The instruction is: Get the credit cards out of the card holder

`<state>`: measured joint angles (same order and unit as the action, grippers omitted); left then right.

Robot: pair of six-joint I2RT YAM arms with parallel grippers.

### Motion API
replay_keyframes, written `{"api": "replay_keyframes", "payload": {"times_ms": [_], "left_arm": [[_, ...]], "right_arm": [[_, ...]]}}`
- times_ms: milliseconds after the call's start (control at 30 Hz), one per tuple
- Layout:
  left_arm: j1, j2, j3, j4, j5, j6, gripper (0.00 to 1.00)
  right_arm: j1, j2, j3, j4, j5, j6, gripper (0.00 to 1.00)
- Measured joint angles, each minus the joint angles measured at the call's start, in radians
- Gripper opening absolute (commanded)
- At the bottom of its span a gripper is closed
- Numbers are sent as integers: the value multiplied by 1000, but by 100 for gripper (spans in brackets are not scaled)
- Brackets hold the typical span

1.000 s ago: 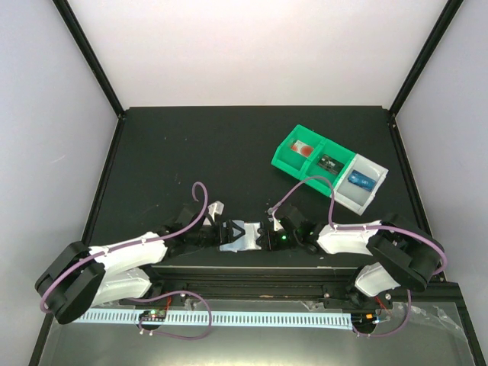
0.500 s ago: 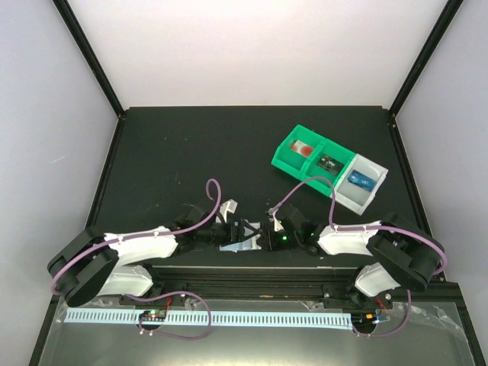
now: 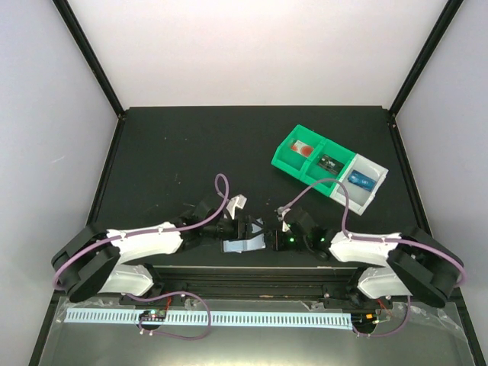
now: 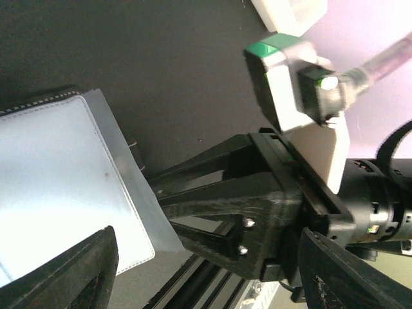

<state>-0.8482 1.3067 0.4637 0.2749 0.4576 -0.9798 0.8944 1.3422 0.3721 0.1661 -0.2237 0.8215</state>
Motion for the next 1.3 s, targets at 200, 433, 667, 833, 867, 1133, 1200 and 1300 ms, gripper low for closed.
{"api": "replay_keyframes", "payload": {"times_ms": [200, 433, 667, 833, 867, 1133, 1200, 1300], "left_arm": [[3, -78, 34, -136, -48, 71, 79], [48, -130, 32, -253, -87, 114, 79], [111, -201, -56, -285, -97, 120, 80], [136, -221, -108, -267, -90, 113, 81], [138, -224, -115, -258, -87, 110, 81], [149, -227, -138, -200, -63, 101, 81], [153, -227, -148, -192, -58, 98, 81], [154, -222, -156, -187, -57, 96, 82]], "right_arm": [[0, -133, -5, -57, 69, 0, 26], [0, -192, -4, -99, 73, 0, 22], [8, -246, 20, -106, 36, 5, 17], [50, -237, 80, -98, 17, 8, 17], [58, -224, 93, -91, 13, 10, 17], [70, -66, 132, -76, 8, 14, 16], [70, -26, 132, -74, 11, 14, 16], [70, 22, 132, -78, 24, 14, 16]]}}
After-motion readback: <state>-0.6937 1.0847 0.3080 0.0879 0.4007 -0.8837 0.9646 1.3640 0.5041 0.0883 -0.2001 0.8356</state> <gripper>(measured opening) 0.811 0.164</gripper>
